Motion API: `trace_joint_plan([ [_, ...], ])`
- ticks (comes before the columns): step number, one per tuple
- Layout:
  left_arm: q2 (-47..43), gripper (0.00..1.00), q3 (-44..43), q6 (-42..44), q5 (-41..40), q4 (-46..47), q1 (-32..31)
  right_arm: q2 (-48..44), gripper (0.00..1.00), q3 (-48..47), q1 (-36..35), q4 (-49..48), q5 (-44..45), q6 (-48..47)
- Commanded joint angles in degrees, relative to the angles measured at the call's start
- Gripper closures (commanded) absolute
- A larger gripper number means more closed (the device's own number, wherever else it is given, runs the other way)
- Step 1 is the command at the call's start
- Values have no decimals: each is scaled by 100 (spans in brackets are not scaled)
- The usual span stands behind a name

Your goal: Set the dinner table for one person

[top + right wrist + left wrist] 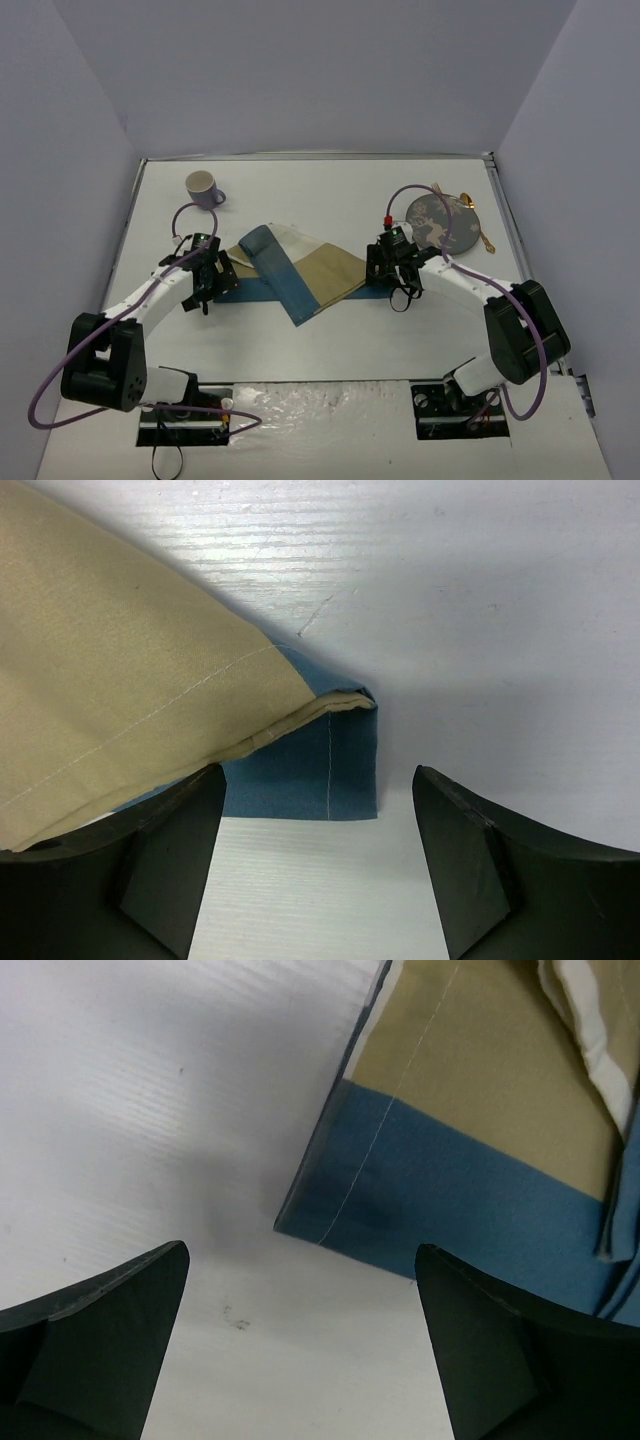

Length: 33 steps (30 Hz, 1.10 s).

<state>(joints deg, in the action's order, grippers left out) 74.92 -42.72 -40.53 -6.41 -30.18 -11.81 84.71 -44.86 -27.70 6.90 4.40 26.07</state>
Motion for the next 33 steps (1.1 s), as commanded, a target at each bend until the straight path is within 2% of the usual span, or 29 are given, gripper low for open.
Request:
trace_joint_plan([
  [1, 134, 6, -104, -325, -40, 760, 30, -60, 28, 10, 45, -65, 58, 76],
  [6, 190, 8, 110, -376, -53, 1111, 30, -120, 28, 253, 45, -212, 0, 220],
  [14, 602, 16, 194, -430, -36, 1401, 30, -34, 28, 522, 45, -496, -9, 355],
  [22, 690, 36, 270, -477, 3, 1368, 20, 85, 30, 603, 45, -566, -60, 391],
  [27, 721, 49, 366, -511, 89, 1438, -17, 127, 37, 647, 29, -587, -150, 425],
  [31, 783, 65, 413, -534, 105, 1454, -63, 165, 49, 670, 37, -626, -290, 433],
  [33, 784, 77, 422, -544, 87, 1416, -68, 177, 55, 690, 35, -635, -336, 452],
])
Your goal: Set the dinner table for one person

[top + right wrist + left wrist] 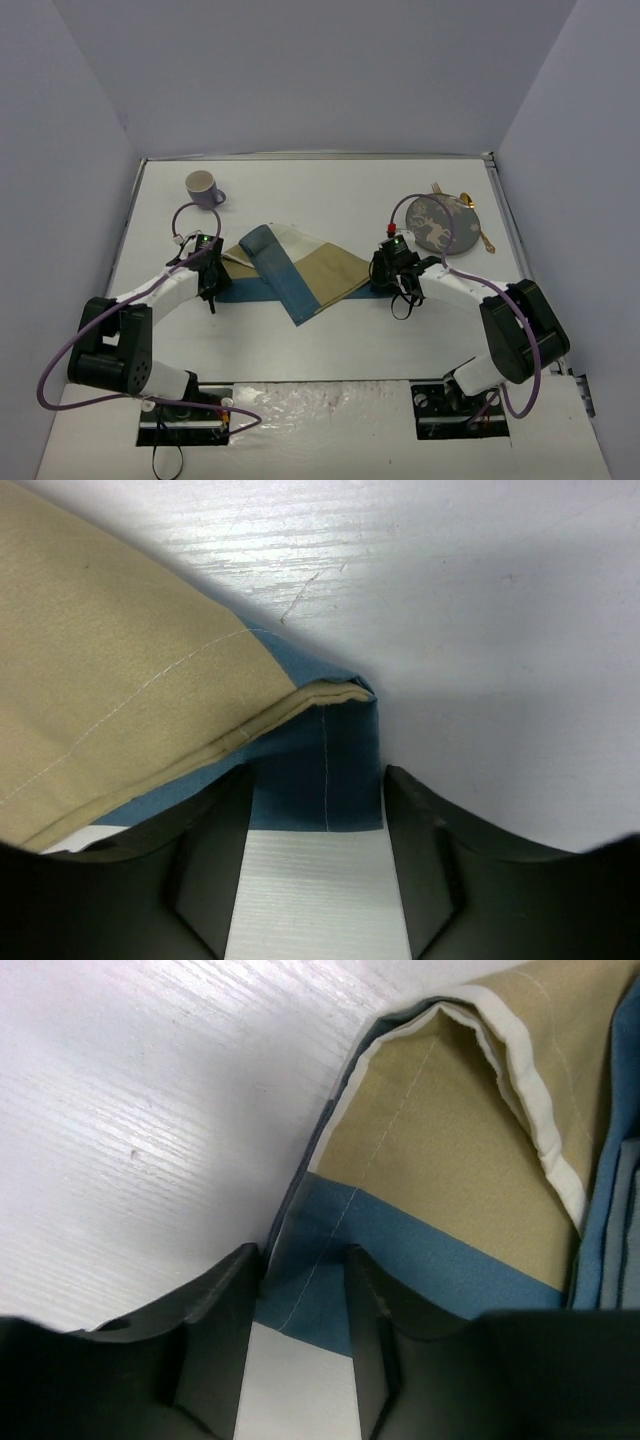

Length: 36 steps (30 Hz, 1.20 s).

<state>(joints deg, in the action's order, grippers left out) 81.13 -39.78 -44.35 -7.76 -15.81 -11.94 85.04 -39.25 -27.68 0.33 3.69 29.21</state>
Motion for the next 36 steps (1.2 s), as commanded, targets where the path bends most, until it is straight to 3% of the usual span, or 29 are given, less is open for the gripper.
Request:
trace_joint_plan([
  [1, 148, 84, 127, -161, 224, -40, -63, 145, 58, 138, 26, 28, -276, 138],
  [4, 140, 99, 120, -153, 271, -87, -71, 137, 73, 138, 26, 20, -307, 138],
  [9, -252, 100, -274, -70, 486, -412, -80, -183, 98, -110, 26, 146, -295, 53],
  [15, -1253, 100, -2038, 539, 311, -1874, -71, -955, 100, -1368, 54, 1223, -116, -288],
  [20, -898, 100, -3732, 980, 162, -2579, 30, -917, 100, -2807, 256, 1914, -2, -619],
  [24, -433, 100, -3855, 946, 718, -3020, 113, -693, 100, -2957, 421, 2315, -214, -772],
  [32, -990, 100, -3145, 1072, 1260, -3185, 238, -1165, 100, -2220, 432, 2751, -842, -983],
  [36, -840, 100, -3258, 1278, 2230, -3353, 289, -1047, 100, -2322, 430, 2986, -1587, -1247],
])
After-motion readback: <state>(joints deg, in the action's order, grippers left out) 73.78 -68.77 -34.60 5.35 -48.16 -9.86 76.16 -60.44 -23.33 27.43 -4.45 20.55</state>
